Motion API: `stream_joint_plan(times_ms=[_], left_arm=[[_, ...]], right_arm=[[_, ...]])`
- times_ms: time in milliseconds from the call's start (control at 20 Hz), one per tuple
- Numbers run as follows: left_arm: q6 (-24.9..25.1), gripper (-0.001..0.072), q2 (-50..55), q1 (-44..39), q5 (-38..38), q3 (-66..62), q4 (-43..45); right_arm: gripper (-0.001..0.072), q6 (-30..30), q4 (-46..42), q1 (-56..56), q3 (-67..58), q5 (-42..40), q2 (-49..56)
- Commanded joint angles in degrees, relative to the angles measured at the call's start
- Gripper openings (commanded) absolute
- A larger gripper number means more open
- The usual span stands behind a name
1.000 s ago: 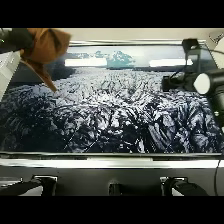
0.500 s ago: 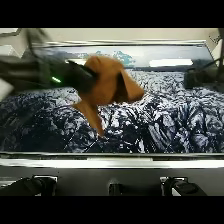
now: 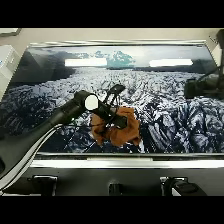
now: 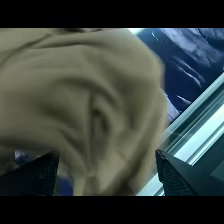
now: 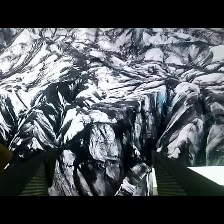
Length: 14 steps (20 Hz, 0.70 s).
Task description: Fold the clothes and pants, and hang the long-sleeved shirts on hangers.
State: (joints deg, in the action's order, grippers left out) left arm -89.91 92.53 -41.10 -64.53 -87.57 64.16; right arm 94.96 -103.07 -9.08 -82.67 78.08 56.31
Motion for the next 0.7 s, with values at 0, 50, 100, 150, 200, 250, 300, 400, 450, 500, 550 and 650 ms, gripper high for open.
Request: stream_joint_plan(times_ms=[0,50,100,150,200,250,300,400,450,500,550,650], left_arm=[[-1.64,0.0719,0.7,5.46,-4.72,-5.95,0.09],[-2.19,0.0719,-0.83,9.22,-7.54,-9.35,2.71],[-2.23,0.0719,-2.54,13.14,-10.34,-11.76,4.7],[-2.21,0.0718,-4.59,17.73,-13.4,-12.81,5.73],[-2.23,0.0717,-6.38,21.86,-16.39,-12.37,5.99],[-2.34,0.0716,-7.8,25.73,-19.98,-10.69,5.97],[-2.47,0.0716,-9.03,28.41,-22.56,-7.5,5.97],[-2.47,0.0716,-11.63,31.01,-22.27,4.13,5.92],[-2.67,0.0716,-12.87,30.95,-19.69,11.89,5.03],[-2.56,0.0716,-13.81,30.25,-16.2,19.78,1.64],[-1.6,0.0715,-14.23,29.24,-12.5,26.38,-2.34],[-0.39,0.0716,-14.27,25.92,-4.33,36.37,-8.44]], right_arm=[[0.0682,0.35,3.1,0.42,-0.04,-2.4,6.1],[0.0682,0.33,6.32,2.14,-0.15,-4.15,8.28],[0.0682,0.28,11.02,5.46,-0.63,-4.52,10.56],[0.0681,-0.5,18.36,10.32,-0.94,-3.61,12.98],[0.0679,-2.64,26.86,15.91,-0.92,-0.9,15.43],[0.0678,-4.57,33.46,21.05,-0.79,3.52,17.86],[0.0664,-5.51,38.38,25.51,-0.09,8.74,20.39],[0.0676,-7.82,40.92,29.46,4.48,14.64,23.28],[0.0682,-10.01,41.0,29.53,8.5,15.3,23.37],[0.0682,-11.34,42.84,29.05,12.72,14.99,23.15],[0.0686,-13.27,46.42,28.61,17.0,14.12,23.02],[0.0701,-17.88,53.86,27.02,25.55,11.91,23.02]])
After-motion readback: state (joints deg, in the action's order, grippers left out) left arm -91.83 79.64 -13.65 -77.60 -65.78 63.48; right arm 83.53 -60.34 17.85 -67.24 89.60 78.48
